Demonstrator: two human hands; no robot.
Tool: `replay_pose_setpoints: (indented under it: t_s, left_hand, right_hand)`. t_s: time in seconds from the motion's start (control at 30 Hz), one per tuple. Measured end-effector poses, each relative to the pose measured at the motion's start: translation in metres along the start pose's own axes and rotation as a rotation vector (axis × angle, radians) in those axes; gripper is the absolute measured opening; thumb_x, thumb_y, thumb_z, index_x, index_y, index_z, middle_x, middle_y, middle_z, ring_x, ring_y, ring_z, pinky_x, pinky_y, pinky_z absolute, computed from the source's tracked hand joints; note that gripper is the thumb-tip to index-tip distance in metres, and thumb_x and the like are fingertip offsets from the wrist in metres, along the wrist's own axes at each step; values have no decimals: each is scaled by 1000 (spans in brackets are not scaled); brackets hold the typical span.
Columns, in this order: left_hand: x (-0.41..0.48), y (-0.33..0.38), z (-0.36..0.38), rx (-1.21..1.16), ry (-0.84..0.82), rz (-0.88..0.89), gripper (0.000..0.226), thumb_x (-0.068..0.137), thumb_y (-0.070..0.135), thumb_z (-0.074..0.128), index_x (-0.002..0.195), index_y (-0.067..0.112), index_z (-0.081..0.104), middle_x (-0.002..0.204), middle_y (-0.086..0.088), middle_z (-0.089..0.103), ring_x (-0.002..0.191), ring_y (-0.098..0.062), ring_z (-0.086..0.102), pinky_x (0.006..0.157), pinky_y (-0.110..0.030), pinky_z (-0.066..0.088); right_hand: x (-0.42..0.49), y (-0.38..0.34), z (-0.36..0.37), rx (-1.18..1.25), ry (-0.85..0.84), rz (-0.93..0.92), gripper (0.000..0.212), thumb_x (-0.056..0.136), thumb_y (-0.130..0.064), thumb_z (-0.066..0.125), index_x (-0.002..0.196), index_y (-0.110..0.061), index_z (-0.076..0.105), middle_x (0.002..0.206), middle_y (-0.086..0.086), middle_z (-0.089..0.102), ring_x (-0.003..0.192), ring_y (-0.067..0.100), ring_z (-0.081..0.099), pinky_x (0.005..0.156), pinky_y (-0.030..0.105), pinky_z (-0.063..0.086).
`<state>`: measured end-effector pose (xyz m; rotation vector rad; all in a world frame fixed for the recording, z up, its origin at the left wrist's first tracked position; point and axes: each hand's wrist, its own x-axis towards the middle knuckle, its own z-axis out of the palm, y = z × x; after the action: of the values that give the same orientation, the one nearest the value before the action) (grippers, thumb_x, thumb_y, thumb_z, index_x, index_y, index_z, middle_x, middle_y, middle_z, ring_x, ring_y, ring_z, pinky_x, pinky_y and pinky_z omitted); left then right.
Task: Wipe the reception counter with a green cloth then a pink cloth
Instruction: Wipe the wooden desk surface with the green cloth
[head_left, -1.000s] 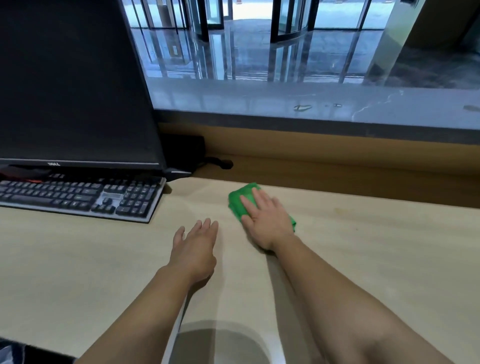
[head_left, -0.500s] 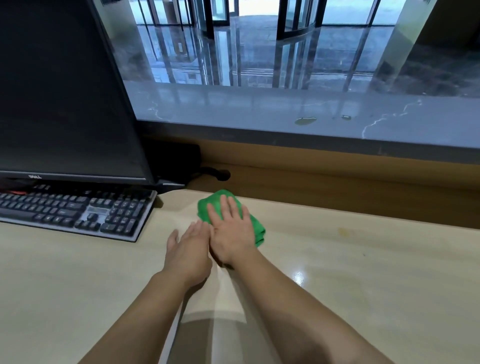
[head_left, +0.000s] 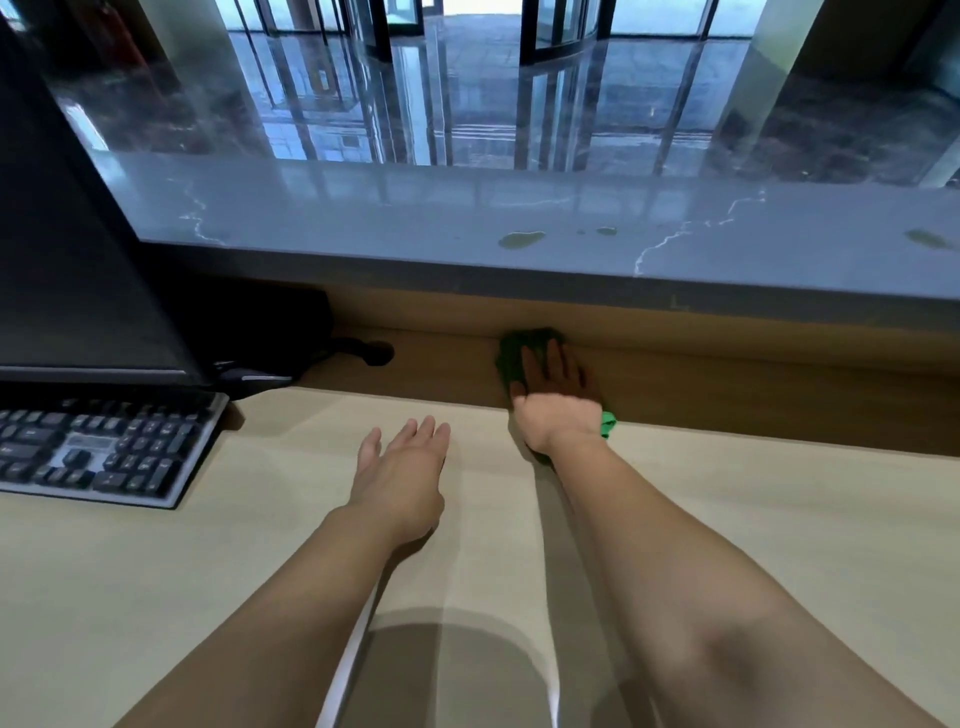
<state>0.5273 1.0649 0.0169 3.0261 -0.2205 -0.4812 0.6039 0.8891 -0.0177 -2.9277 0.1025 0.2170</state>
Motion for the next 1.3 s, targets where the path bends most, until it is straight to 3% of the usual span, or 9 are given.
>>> replay_pose_setpoints:
  t_s: [0.27,0.47,0.57,0.67,0.77,0.87,1.03,1.3]
  left_hand:
    - [5,34,1,1,-23,71,80,87,-1,43,154,23,6,162,3,2,149,-14,-1,118,-43,-6]
    - [-1,28,0,3,-20,75,80,87,-2,42,154,23,7,162,3,3,149,-14,-1,118,-43,-5]
    - [-4,19,2,3,-30,65,80,87,-3,41,154,23,8,162,3,2,149,-14,-1,118,-44,-5]
    - [-10,10,2,4,-45,52,81,85,-4,39,154,23,7,162,3,1,149,-14,-2,118,-43,-6]
    - [-16,3,-1,17,-45,33,79,86,-2,40,154,22,6,162,3,2,149,-14,-1,119,-43,-4]
    - [-20,-1,-2,36,-37,15,78,88,2,41,154,20,6,162,2,3,149,-14,1,119,-43,-2]
    - [-23,8,-2,63,-55,33,75,89,4,40,154,19,6,162,2,3,149,-15,2,118,-44,-1]
    - [-23,32,11,62,-72,112,54,103,32,23,154,22,7,162,3,3,149,-15,2,118,-45,1]
  right_hand:
    - [-27,168,-35,-16,-30,402,59,104,-46,15,157,-28,-4,164,3,-12,150,23,-9,121,40,0]
    - [-30,161,-42,12,-76,529,61,104,-45,19,157,-24,-3,163,8,-11,150,28,-8,121,44,2]
    - [-33,115,-40,14,-43,503,66,101,-34,35,157,-15,4,163,12,-6,149,35,-3,117,52,10]
    - [-37,47,-29,-17,-76,447,59,102,-33,20,157,-17,3,162,17,-5,150,33,-1,116,48,9]
    - [-51,-30,-8,-28,-54,210,54,103,-34,15,154,-16,21,161,16,17,148,32,13,118,50,11]
    - [-66,-68,10,4,-59,-32,54,105,-39,14,156,-22,10,163,11,10,150,28,5,120,47,5]
    - [-70,-23,7,-59,-57,-171,54,105,-43,13,156,-29,4,164,4,8,150,24,6,121,44,4]
    - [-90,131,-17,-71,48,217,55,103,-42,13,156,-27,14,163,6,13,148,24,12,120,44,7]
